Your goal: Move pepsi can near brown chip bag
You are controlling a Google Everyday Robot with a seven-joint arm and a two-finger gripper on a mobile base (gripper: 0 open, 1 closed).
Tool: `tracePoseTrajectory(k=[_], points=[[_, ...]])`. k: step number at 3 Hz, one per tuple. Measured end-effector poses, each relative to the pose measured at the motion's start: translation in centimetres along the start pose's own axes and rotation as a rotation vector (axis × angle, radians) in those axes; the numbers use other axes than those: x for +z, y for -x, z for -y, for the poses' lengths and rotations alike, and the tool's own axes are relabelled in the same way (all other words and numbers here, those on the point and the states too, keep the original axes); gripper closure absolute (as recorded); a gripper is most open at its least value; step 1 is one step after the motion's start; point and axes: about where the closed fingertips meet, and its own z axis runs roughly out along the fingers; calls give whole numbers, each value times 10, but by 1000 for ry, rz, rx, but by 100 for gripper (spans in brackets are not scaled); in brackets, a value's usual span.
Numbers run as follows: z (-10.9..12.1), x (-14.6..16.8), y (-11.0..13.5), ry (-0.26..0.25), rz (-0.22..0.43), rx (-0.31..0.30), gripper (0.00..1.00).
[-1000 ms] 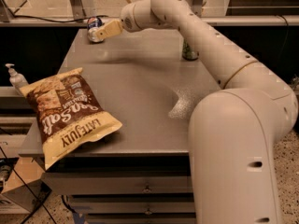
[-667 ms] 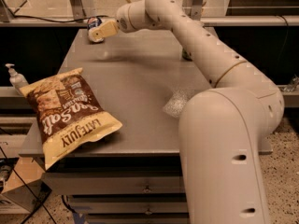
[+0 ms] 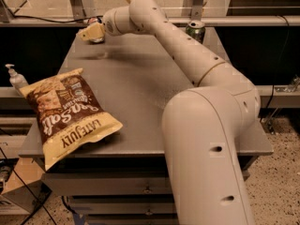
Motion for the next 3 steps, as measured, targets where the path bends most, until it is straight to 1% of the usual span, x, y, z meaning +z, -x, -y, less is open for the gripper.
tracePoseTrajectory(k=[1,2,3], points=[[0,1,0,-1,2,0,0],[1,8,-9,-44,-27,13,0],[1,27,-21,-91,-29,34,0]])
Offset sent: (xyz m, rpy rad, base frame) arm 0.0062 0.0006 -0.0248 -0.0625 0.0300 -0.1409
